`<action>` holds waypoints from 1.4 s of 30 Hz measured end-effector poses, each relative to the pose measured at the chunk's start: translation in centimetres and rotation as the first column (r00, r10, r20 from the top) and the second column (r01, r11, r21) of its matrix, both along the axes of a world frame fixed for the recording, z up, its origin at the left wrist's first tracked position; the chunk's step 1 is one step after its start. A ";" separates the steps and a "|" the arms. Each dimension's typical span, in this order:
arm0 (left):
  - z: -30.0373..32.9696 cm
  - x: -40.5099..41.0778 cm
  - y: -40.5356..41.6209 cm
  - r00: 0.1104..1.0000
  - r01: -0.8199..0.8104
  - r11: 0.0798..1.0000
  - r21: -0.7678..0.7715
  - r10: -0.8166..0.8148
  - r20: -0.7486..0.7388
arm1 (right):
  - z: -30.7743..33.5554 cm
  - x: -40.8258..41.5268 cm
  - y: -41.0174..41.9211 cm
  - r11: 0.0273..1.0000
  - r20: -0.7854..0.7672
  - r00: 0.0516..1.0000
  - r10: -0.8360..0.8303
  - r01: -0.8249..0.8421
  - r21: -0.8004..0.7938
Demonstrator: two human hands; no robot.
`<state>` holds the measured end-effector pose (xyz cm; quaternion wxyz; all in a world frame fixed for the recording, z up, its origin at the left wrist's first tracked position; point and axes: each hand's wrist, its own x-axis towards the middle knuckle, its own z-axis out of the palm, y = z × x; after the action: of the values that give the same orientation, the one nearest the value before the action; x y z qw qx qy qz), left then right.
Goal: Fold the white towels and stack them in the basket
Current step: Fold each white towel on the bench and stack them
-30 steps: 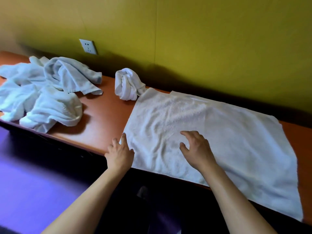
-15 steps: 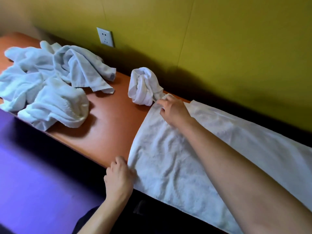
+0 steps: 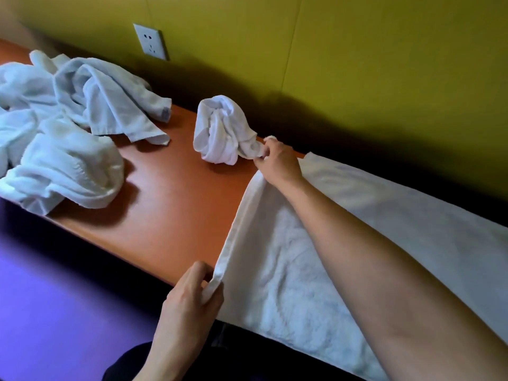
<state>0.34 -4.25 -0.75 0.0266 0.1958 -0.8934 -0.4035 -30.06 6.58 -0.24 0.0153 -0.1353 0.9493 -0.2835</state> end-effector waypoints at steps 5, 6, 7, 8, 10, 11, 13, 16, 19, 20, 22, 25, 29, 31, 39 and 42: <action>2.4 0.0 4.1 0.968 0.199 0.980 -0.007 -0.197 -0.158 | 3.0 0.6 6.3 0.922 0.083 0.957 -0.278 0.290 -0.256; 2.9 0.0 5.3 0.957 0.230 0.973 0.003 -0.226 -0.180 | 3.4 0.7 8.2 0.898 0.072 0.936 -0.344 0.350 -0.266; 3.3 0.1 6.6 0.945 0.264 0.964 0.013 -0.256 -0.203 | 3.9 0.9 10.3 0.878 0.056 0.920 -0.387 0.387 -0.281; 3.7 0.1 7.9 0.929 0.302 0.953 0.014 -0.291 -0.228 | 4.2 1.1 12.6 0.860 0.061 0.901 -0.429 0.428 -0.277; 4.6 0.3 10.9 0.891 0.378 0.926 0.002 -0.363 -0.274 | 4.8 1.9 17.2 0.815 0.058 0.870 -0.490 0.481 -0.324; 5.0 0.3 12.3 0.873 0.410 0.912 0.003 -0.392 -0.291 | 4.9 2.4 19.5 0.781 0.074 0.851 -0.520 0.509 -0.362; 5.4 0.6 15.3 0.834 0.478 0.878 0.012 -0.450 -0.321 | 5.1 3.5 24.1 0.685 0.133 0.800 -0.585 0.575 -0.447; 6.0 0.9 20.1 0.773 0.570 0.821 0.013 -0.532 -0.345 | 6.1 5.4 30.3 0.581 0.188 0.750 -0.634 0.622 -0.525; 6.6 1.3 25.0 0.714 0.645 0.764 0.001 -0.603 -0.355 | 7.0 6.5 36.6 0.511 0.203 0.717 -0.666 0.638 -0.577; 6.7 1.4 26.6 0.694 0.668 0.744 -0.003 -0.626 -0.356 | 7.3 6.9 38.6 0.493 0.217 0.708 -0.673 0.647 -0.581; 7.1 1.7 29.8 0.657 0.708 0.707 -0.010 -0.663 -0.360 | 7.3 7.4 42.6 0.464 0.247 0.687 -0.684 0.670 -0.579; 7.2 2.2 34.4 0.596 0.764 0.645 -0.015 -0.714 -0.367 | 7.2 8.5 47.6 0.451 0.270 0.672 -0.689 0.690 -0.567; 6.3 2.5 39.1 0.540 0.802 0.596 -0.048 -0.757 -0.368 | 6.3 9.8 52.0 0.427 0.302 0.660 -0.688 0.704 -0.567; 5.4 2.6 40.9 0.530 0.813 0.580 -0.052 -0.774 -0.347 | 5.0 9.8 53.8 0.413 0.287 0.641 -0.711 0.712 -0.568; 1.0 2.4 42.1 0.425 0.905 0.424 0.037 -0.905 -0.015 | 0.4 15.5 57.0 0.489 0.221 0.530 -0.818 0.845 -0.216; -1.0 2.4 38.0 0.525 0.844 0.529 -0.087 -0.848 -0.066 | -1.0 22.7 53.4 0.656 -0.001 0.667 -0.745 0.733 -0.177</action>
<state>2.74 33.72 -1.80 -0.1234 -0.2828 -0.8824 -0.3551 -7.32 60.02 -1.23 -0.1471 0.2512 0.8958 -0.3358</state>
